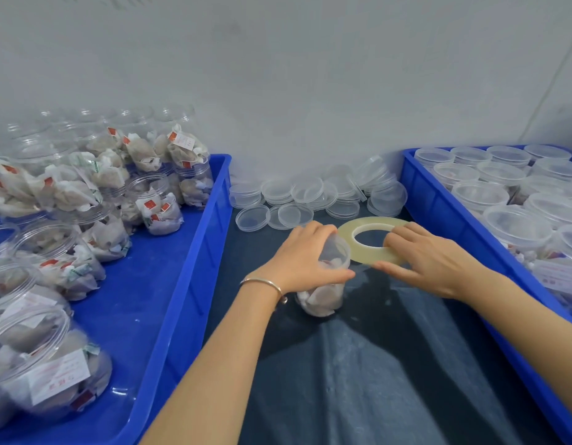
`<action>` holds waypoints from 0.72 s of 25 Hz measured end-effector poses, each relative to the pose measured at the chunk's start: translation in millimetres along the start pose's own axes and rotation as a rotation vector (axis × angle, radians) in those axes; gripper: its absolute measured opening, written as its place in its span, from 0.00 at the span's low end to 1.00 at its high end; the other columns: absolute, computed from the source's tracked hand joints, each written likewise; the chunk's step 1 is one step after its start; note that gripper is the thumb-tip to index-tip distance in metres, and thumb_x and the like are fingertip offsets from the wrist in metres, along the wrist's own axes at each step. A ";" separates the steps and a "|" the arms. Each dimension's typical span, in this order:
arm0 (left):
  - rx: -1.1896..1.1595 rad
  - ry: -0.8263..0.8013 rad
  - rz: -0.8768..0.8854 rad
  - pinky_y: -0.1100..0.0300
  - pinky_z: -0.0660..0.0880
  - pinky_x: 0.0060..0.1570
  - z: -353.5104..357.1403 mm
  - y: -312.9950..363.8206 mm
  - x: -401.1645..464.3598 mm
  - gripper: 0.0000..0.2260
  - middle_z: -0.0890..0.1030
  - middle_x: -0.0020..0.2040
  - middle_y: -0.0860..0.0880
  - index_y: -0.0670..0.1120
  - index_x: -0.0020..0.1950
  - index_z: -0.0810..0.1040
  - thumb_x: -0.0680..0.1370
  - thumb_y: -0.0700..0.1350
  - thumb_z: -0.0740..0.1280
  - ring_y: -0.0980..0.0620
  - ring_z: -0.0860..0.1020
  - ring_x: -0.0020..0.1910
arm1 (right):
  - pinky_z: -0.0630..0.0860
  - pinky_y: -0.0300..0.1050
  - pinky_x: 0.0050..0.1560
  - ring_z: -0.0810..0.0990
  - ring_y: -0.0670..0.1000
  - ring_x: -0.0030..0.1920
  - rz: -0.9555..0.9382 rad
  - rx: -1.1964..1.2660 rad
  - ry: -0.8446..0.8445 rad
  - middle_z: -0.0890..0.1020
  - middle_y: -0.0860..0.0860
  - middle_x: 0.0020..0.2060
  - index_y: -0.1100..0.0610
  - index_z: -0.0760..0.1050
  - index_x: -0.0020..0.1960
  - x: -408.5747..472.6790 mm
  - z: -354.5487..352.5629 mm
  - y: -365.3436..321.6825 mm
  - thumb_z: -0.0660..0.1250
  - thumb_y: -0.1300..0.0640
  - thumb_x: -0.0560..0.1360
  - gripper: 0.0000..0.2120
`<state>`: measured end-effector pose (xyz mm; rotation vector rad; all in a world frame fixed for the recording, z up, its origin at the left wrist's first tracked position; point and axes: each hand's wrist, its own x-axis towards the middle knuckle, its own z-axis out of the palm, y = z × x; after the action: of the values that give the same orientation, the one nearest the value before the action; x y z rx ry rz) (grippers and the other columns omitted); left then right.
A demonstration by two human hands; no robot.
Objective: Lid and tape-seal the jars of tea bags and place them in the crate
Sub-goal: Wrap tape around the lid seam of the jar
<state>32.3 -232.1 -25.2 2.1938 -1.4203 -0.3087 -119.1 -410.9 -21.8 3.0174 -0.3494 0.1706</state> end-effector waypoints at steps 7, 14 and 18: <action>-0.061 -0.176 0.084 0.57 0.63 0.66 -16.3 -6.1 7.8 0.29 0.66 0.67 0.56 0.53 0.70 0.65 0.72 0.52 0.73 0.54 0.61 0.67 | 0.73 0.43 0.34 0.66 0.43 0.49 -0.047 -0.044 -0.042 0.71 0.41 0.44 0.48 0.67 0.48 1.2 -8.3 10.7 0.47 0.39 0.72 0.16; 0.000 -0.389 -0.076 0.49 0.70 0.60 -35.3 7.7 12.7 0.30 0.68 0.64 0.51 0.60 0.69 0.63 0.71 0.44 0.71 0.48 0.65 0.64 | 0.66 0.43 0.35 0.66 0.45 0.55 0.122 0.052 0.022 0.71 0.41 0.50 0.50 0.68 0.51 9.4 0.1 -2.7 0.51 0.36 0.76 0.19; 0.103 -0.403 -0.118 0.57 0.69 0.37 -29.9 24.9 7.9 0.25 0.67 0.46 0.51 0.56 0.65 0.62 0.72 0.36 0.62 0.55 0.67 0.45 | 0.66 0.45 0.36 0.66 0.48 0.50 0.175 0.227 0.041 0.70 0.45 0.46 0.53 0.66 0.46 12.7 9.5 -26.7 0.53 0.38 0.77 0.18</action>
<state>29.4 -238.7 13.8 2.3980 -1.5405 -0.7726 -99.6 -388.9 -32.0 3.1971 -0.6315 0.3045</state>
